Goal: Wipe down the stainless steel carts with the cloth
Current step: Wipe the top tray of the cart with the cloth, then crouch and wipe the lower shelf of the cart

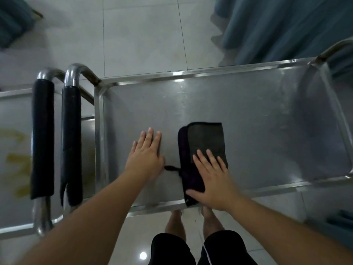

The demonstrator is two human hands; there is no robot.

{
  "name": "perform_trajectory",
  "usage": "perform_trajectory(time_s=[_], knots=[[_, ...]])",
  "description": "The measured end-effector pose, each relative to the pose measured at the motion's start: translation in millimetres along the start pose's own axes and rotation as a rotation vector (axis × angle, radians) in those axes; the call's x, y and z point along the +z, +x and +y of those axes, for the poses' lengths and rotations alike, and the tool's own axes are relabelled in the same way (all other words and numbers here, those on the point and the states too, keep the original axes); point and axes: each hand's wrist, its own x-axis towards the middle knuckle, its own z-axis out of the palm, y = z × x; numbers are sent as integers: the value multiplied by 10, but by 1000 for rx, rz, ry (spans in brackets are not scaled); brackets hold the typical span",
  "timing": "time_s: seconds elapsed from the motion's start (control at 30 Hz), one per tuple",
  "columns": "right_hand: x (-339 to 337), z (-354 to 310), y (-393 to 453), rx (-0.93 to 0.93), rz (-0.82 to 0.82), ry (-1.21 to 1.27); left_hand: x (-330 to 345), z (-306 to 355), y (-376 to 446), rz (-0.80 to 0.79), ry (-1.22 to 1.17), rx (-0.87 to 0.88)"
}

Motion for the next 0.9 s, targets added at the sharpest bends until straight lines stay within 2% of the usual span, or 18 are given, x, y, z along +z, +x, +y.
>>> perform_trajectory(time_s=[0.13,0.37,0.53,0.67,0.77,0.9], knots=[[165,-94,-510,-84,-54,-96,-213,33,-31,-54,2,5],[218,-156,-687,-157,115,-131,-130,-1,-711,-76,-19,72],[-141,-258,-682,-48,-50,-61,67,-115,-1196,-121,-39,48],[-410,-297,-719,41,-109,-75,63,-32,-1441,-104,-42,42],[-557,-295,-799,86,-163,61,37,91,-1605,-113,-11,51],[-722,-303,-992,96,-161,66,91,295,-1886,-105,38,28]])
